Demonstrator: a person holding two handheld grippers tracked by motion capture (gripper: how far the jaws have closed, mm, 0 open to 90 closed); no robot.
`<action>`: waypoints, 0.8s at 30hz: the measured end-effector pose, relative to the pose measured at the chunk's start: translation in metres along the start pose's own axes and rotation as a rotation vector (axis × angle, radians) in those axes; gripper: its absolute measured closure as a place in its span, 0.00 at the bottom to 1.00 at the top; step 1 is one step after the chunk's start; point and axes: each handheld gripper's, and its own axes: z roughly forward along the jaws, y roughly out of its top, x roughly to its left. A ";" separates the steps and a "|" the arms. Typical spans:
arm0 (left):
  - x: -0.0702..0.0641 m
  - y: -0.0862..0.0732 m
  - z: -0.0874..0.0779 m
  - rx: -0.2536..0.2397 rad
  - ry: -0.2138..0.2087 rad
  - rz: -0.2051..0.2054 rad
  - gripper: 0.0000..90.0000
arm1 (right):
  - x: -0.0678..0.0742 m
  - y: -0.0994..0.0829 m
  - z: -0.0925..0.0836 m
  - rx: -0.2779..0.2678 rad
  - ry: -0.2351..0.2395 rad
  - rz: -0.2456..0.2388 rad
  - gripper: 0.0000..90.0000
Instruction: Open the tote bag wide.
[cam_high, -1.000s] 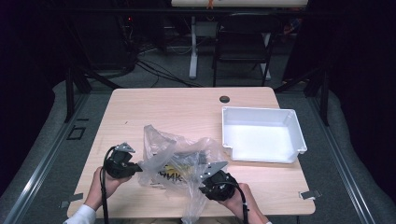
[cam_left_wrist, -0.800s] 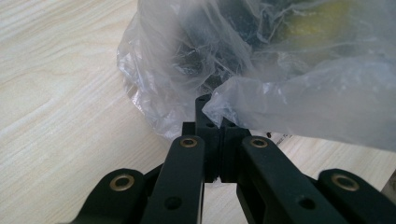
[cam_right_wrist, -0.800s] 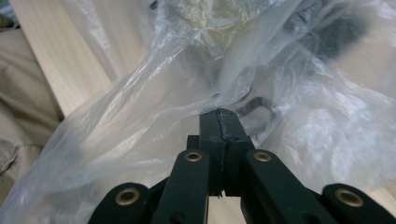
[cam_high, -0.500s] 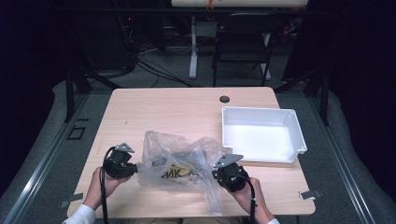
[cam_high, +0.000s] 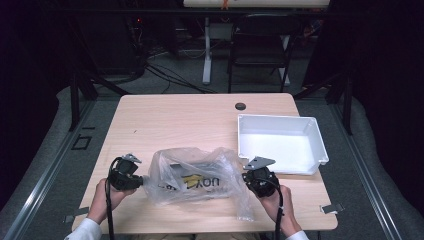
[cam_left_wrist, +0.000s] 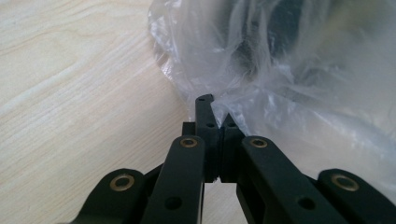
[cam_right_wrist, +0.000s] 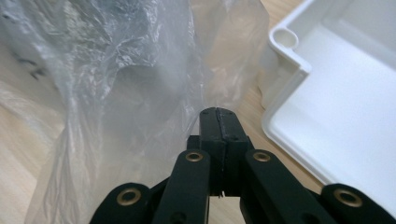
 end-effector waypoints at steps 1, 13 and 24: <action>0.000 0.000 0.001 0.001 0.001 -0.008 1.00 | -0.002 -0.001 0.001 0.009 -0.001 0.007 1.00; 0.002 0.000 0.005 0.046 0.039 -0.003 0.92 | -0.008 -0.006 0.017 0.087 -0.036 0.005 1.00; 0.001 -0.008 -0.023 0.015 0.009 -0.048 0.40 | -0.006 -0.002 -0.001 0.011 0.058 0.020 0.91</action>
